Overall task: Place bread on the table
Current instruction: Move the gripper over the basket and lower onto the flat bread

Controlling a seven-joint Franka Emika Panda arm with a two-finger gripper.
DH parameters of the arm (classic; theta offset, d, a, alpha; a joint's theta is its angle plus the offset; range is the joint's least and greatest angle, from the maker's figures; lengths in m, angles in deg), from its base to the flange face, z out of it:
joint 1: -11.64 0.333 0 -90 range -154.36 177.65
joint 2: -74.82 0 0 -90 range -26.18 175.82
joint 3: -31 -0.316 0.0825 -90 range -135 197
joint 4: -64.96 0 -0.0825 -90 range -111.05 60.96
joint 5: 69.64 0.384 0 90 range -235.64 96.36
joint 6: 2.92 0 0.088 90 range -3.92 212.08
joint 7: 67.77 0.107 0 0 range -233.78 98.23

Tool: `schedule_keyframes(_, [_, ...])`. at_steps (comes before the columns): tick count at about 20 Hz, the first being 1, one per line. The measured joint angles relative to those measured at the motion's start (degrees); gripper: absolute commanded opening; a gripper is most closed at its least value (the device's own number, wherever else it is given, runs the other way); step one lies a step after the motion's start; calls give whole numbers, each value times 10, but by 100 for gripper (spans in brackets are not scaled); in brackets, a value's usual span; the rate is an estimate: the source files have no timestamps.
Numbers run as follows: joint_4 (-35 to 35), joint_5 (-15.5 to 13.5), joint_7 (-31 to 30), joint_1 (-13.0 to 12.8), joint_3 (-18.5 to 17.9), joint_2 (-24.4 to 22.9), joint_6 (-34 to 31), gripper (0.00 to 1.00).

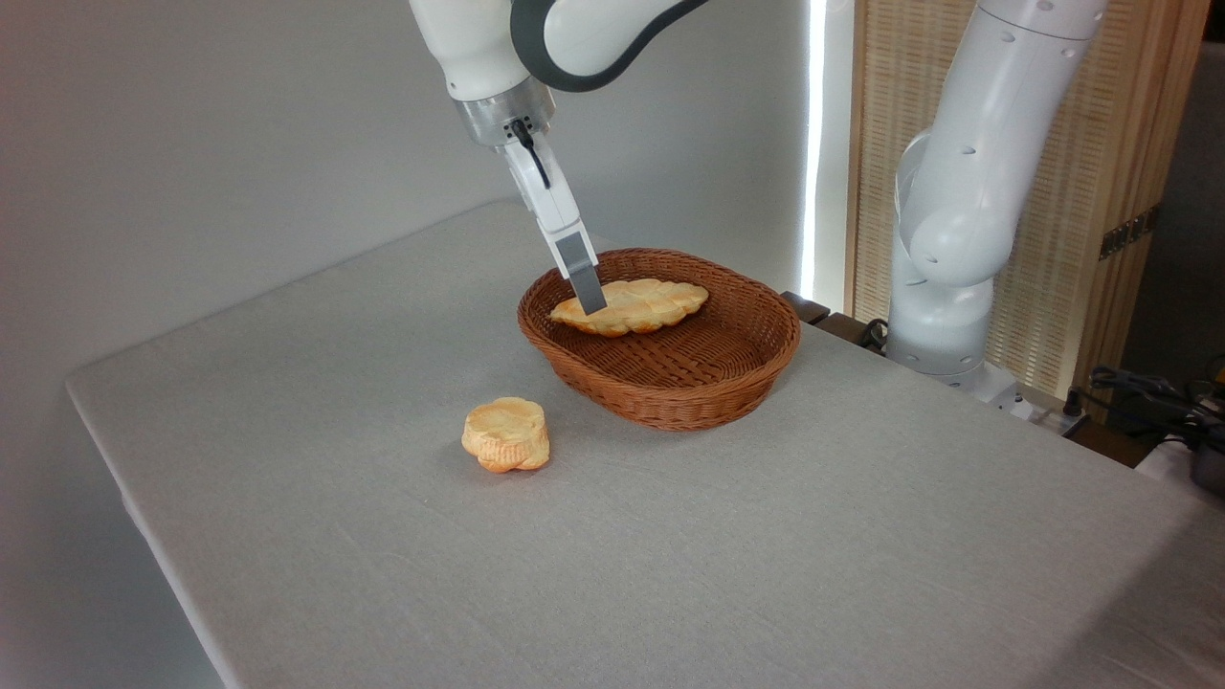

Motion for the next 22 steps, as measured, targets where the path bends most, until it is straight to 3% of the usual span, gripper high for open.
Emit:
schedule_keyframes(8, [-32,0,1,-52,2,2,0,100])
schedule_keyframes(22, [-39,0,9,-74,2,50,20,100])
